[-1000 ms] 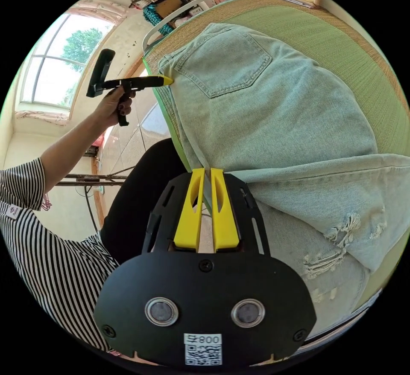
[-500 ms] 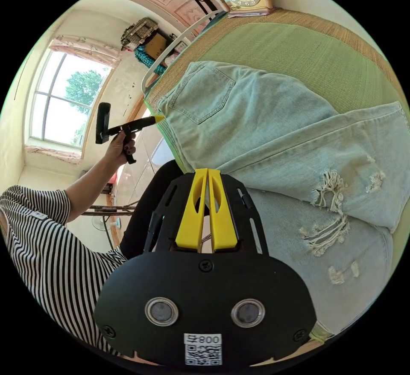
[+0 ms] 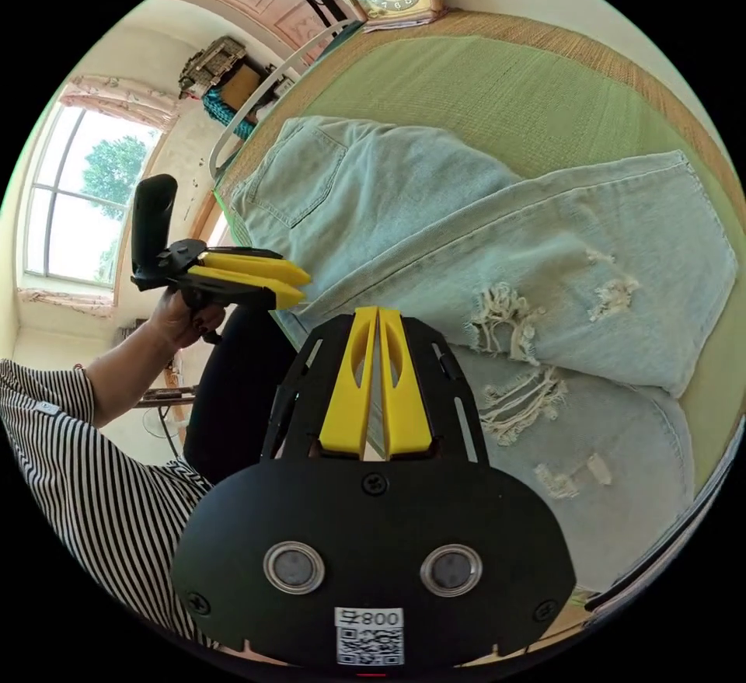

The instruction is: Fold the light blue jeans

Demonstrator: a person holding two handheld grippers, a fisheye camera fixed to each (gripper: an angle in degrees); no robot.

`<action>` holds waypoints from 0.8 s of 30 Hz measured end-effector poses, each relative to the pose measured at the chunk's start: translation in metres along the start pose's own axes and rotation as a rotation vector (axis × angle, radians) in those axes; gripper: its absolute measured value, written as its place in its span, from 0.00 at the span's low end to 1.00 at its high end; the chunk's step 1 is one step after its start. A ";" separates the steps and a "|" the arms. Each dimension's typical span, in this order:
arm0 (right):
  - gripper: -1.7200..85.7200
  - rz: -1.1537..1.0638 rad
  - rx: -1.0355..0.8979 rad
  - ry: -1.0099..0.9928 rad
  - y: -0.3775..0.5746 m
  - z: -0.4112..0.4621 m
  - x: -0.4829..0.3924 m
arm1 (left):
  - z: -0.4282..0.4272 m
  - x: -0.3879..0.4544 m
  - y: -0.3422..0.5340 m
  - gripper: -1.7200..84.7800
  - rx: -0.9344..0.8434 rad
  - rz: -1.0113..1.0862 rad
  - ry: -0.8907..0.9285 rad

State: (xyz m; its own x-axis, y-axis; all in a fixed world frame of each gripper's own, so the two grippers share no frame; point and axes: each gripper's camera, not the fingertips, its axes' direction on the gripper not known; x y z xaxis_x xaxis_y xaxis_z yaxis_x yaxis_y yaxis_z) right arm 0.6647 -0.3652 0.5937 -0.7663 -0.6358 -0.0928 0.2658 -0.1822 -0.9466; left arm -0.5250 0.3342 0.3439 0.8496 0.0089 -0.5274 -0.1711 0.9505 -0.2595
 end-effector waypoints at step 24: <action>0.09 0.436 -0.107 0.267 -0.144 -0.102 0.101 | 0.087 0.110 -0.122 0.08 -0.118 0.074 -0.077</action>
State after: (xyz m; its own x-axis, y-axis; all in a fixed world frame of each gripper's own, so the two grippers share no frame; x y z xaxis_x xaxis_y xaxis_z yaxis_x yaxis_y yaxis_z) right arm 0.4894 -0.3271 0.6889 -0.7239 -0.4193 -0.5479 0.5431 0.1435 -0.8273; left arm -0.3670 0.2464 0.3875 0.8674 0.1057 -0.4862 -0.2883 0.9032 -0.3180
